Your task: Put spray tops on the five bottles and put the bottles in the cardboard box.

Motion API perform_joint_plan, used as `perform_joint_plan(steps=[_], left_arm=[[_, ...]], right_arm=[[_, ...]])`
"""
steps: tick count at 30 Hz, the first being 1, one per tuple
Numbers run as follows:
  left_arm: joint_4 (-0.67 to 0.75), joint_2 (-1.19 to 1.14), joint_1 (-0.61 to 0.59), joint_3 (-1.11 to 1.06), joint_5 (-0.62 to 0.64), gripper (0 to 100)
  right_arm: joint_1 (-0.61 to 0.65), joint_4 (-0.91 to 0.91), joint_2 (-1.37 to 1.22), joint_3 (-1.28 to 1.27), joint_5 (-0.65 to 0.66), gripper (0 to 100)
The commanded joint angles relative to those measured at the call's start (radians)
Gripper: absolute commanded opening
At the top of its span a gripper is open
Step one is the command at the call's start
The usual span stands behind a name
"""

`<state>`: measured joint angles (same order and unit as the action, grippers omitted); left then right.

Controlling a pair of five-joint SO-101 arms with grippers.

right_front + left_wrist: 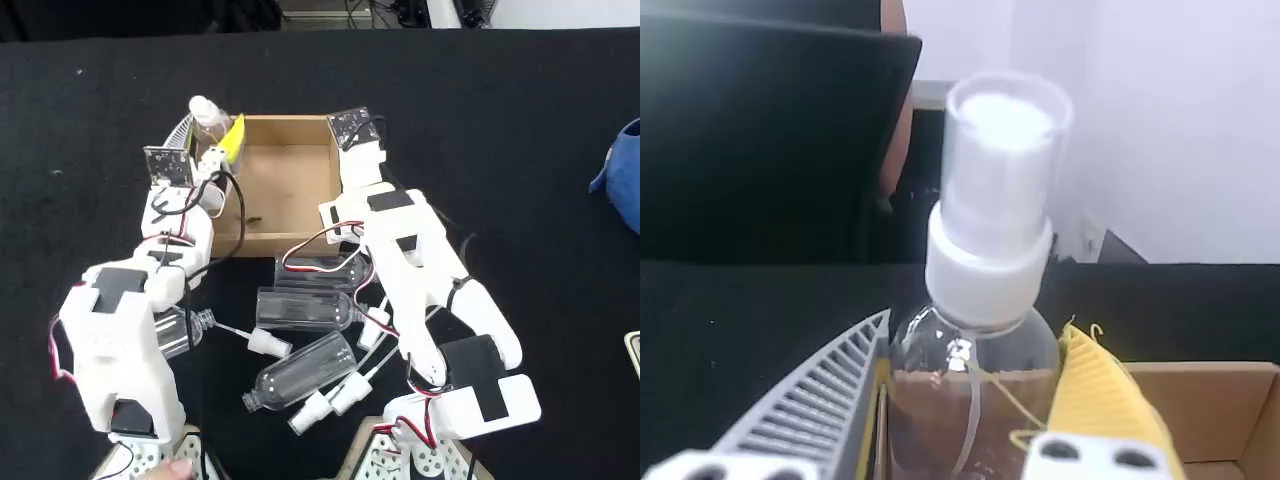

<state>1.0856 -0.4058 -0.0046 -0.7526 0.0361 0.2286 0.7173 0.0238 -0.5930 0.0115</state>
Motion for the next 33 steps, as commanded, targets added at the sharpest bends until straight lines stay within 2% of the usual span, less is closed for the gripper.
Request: perform_joint_plan(steps=[1,15,19,21,25,33], left_arm=[[0.064,-0.026,-0.038,0.084,-0.009,3],[0.021,-0.041,-0.05,0.096,-0.003,3],[-0.158,-0.04,-0.051,0.148,0.0,3],[-0.195,-0.038,-0.056,0.174,0.0,3],[-0.143,-0.041,-0.053,0.176,0.0,3],[-0.138,-0.041,-0.058,0.174,-0.008,3]], right_arm=[[0.015,-0.003,0.044,0.008,0.006,1.1],[0.015,-0.003,0.044,0.008,0.006,1.1],[0.015,-0.003,0.044,0.008,0.006,1.1],[0.015,-0.003,0.044,0.008,0.006,1.1],[0.015,-0.003,0.044,0.008,0.006,1.1],[0.015,-0.003,0.044,0.008,0.008,1.1]])
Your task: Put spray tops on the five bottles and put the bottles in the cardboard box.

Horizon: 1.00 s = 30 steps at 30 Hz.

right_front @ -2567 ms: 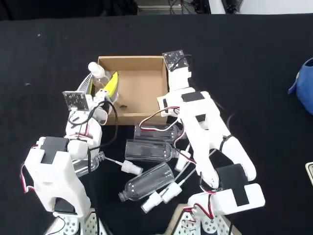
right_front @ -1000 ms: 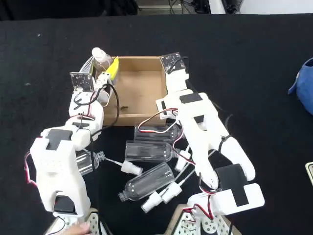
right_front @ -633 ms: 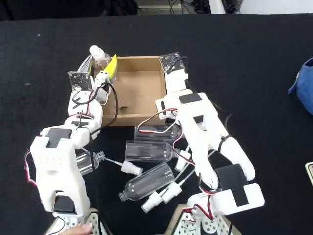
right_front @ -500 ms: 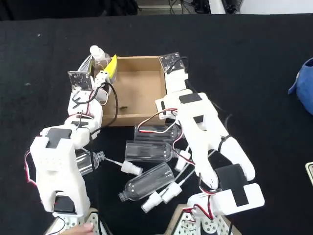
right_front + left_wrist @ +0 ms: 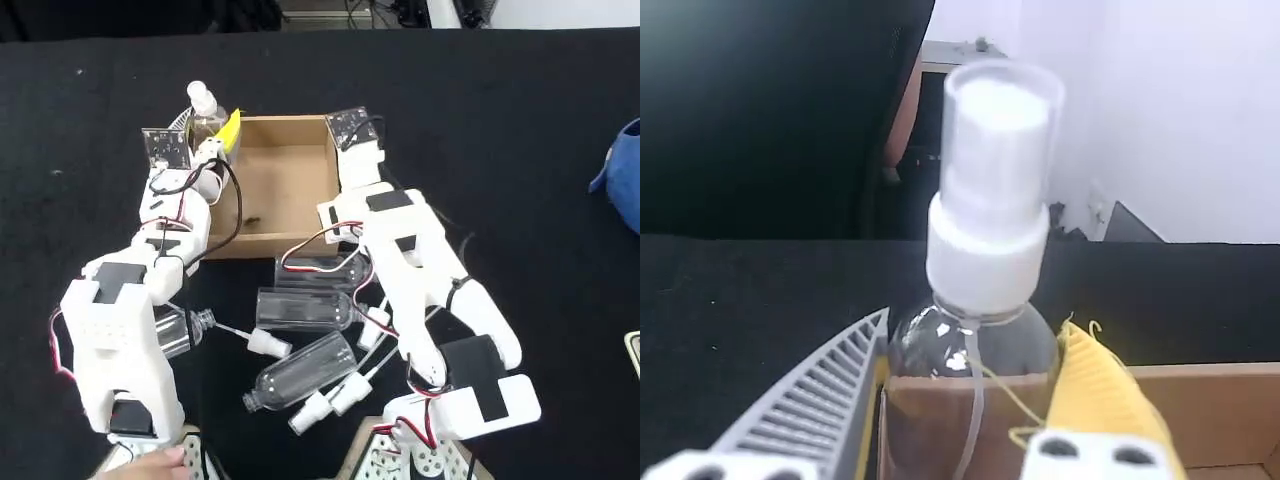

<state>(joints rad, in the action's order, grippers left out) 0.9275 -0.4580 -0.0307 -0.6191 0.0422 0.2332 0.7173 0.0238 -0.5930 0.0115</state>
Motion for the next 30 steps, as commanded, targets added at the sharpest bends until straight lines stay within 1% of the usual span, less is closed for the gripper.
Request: perform_joint_plan(steps=[1,3,6,8,22,25,30], left_arm=[[0.02,0.011,-0.031,0.041,-0.014,3],[0.02,0.011,-0.033,0.041,-0.014,8],[0.02,0.011,-0.033,0.041,-0.008,19],[0.02,0.011,-0.033,0.041,-0.008,21],[0.02,0.025,-0.045,0.044,-0.015,22],[0.014,0.061,-0.051,0.028,-0.015,22],[-0.143,0.221,-0.05,-0.035,-0.015,22]], right_arm=[[0.011,-0.003,0.044,0.008,0.008,1.1],[0.011,-0.003,0.044,0.008,0.008,1.1],[0.011,-0.003,0.044,0.008,0.008,1.1],[0.011,-0.003,0.044,0.008,0.008,1.1],[0.011,-0.003,0.044,0.008,0.009,1.1],[0.011,-0.003,0.044,0.008,0.009,1.1],[0.011,-0.026,0.038,0.007,0.008,1.1]])
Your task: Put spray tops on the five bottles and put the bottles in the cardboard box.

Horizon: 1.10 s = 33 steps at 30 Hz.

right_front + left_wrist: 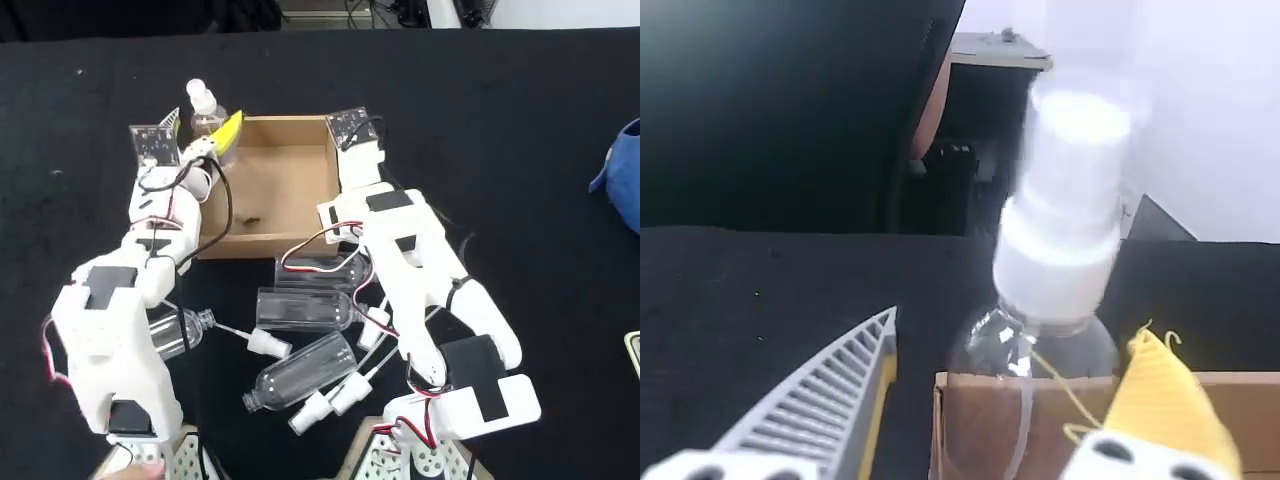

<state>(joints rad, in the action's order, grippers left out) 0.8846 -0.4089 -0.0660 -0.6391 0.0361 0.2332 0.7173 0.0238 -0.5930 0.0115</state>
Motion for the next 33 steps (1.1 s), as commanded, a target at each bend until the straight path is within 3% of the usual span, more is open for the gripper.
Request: perform_joint_plan(steps=[1,10,20,33], left_arm=[[-0.132,0.201,-0.015,-0.025,-0.009,22],[-0.261,0.367,-0.004,-0.157,-0.009,22],[-0.288,0.647,-0.005,-0.424,-0.009,22],[-1.03,1.082,-0.013,-0.46,0.0,22]], right_arm=[[0.011,-0.029,0.038,0.007,0.008,1.1],[0.008,-0.029,0.042,0.007,0.008,1.1],[0.008,-0.02,0.044,0.068,0.006,1.3],[0.035,0.124,0.045,0.223,0.006,14.5]])
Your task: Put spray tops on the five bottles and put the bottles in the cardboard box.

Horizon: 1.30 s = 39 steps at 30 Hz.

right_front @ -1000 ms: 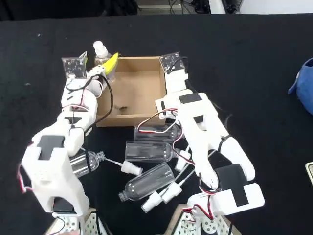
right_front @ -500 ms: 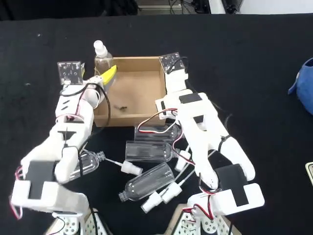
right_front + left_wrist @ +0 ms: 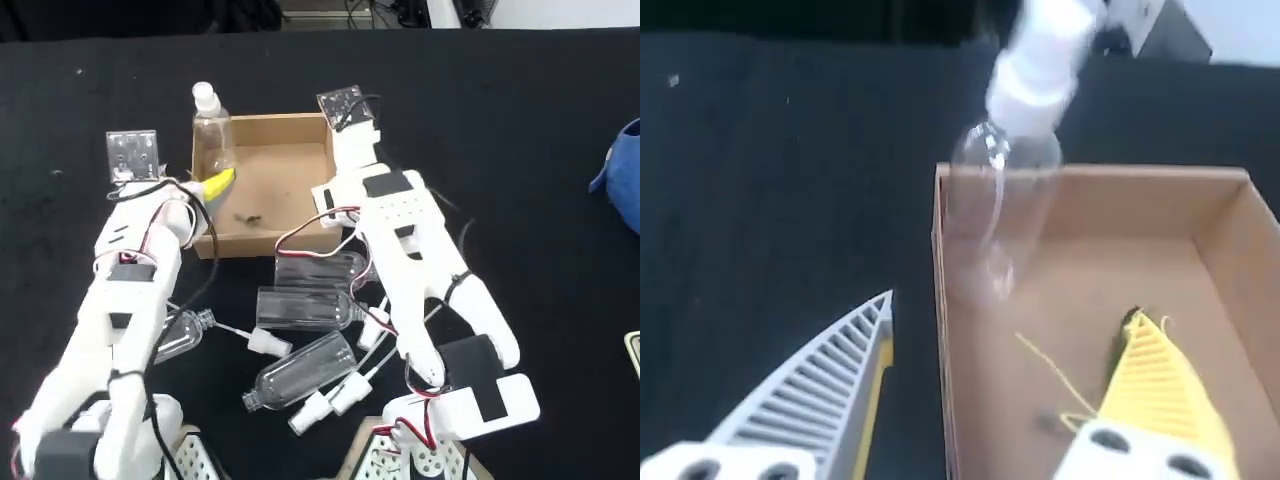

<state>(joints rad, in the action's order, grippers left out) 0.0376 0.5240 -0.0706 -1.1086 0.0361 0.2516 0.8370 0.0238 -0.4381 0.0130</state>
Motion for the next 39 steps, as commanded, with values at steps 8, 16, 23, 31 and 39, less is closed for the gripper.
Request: perform_joint_plan(steps=[8,16,23,31,39], left_arm=[[-0.595,0.454,-0.096,0.01,-0.006,22],[-1.014,0.845,-0.282,0.012,-0.129,22],[-1.241,0.918,-0.298,0.012,-0.486,22],[-1.379,0.651,-0.295,0.064,-0.753,22],[-1.321,0.439,-0.294,0.085,-0.957,22]], right_arm=[[0.014,0.229,0.142,0.208,0.008,14.5],[-0.021,0.361,0.32,0.22,0.077,14.5],[-0.025,0.48,0.369,0.214,0.189,14.5],[-0.054,0.454,0.369,0.143,0.189,14.5],[-0.14,0.43,0.371,0.12,0.19,14.5]])
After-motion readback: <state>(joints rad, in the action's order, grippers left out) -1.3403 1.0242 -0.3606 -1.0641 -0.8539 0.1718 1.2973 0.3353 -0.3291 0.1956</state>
